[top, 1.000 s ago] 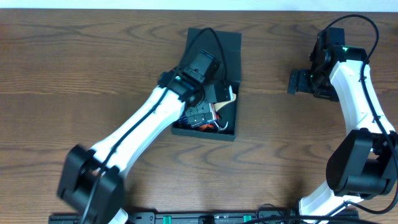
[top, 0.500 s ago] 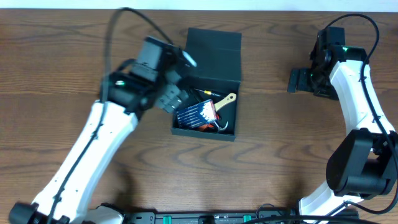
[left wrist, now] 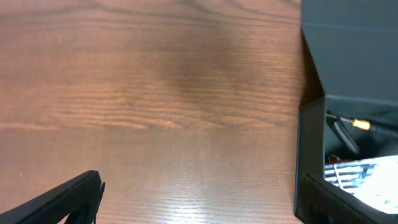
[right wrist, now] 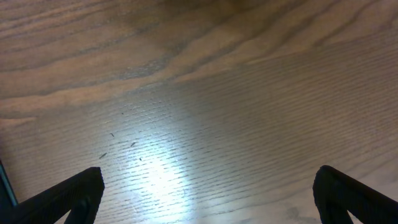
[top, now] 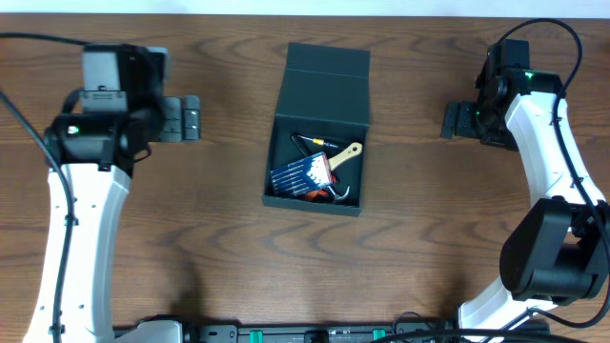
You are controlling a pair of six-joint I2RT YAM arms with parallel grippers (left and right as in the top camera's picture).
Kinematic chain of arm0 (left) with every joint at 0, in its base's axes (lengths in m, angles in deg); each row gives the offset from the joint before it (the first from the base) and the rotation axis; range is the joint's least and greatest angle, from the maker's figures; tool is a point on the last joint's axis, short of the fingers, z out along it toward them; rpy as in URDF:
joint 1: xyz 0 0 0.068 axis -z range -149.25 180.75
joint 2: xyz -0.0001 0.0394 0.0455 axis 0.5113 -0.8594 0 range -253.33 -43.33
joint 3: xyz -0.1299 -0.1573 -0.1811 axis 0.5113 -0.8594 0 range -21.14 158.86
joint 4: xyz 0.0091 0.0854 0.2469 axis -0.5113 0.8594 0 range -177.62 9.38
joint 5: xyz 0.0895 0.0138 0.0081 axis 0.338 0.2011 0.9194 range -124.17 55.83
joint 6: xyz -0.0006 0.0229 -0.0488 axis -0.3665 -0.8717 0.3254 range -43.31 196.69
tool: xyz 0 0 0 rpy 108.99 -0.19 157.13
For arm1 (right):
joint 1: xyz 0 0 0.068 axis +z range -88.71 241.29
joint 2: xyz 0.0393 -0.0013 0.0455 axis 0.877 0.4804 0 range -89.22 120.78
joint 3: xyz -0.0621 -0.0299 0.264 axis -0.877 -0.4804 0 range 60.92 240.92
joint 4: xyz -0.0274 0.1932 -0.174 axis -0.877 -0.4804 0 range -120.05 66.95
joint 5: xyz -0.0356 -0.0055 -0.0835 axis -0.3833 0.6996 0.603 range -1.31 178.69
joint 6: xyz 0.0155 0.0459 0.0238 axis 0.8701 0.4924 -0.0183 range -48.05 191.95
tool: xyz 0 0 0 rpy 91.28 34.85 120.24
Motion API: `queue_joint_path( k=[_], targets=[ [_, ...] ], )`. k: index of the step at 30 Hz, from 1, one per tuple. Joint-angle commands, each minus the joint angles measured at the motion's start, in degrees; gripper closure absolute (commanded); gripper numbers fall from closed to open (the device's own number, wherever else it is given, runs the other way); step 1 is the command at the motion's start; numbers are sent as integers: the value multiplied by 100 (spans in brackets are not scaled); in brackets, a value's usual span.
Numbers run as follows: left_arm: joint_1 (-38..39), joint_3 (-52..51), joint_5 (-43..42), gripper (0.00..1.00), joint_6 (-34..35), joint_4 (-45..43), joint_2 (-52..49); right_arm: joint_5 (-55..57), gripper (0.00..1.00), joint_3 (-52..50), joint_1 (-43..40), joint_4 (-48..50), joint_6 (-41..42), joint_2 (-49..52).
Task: Pack container
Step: 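Withdraw the left gripper to the left of the box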
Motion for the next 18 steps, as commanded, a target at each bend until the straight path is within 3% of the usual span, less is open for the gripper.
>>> queue_joint_path(
  k=[1, 12, 18],
  targets=[
    [-247, 96, -295, 1, 273, 81, -52, -9, 1, -11, 33, 7, 17, -295],
    [-1191, -2, -444, 2, 127, 280, -503, -195, 1, -13, 66, -496, -4, -2022],
    [-1300, -7, -638, 1, -273, 203, -1095, -501, 1, -13, 66, -723, 225, -2763]
  ],
)
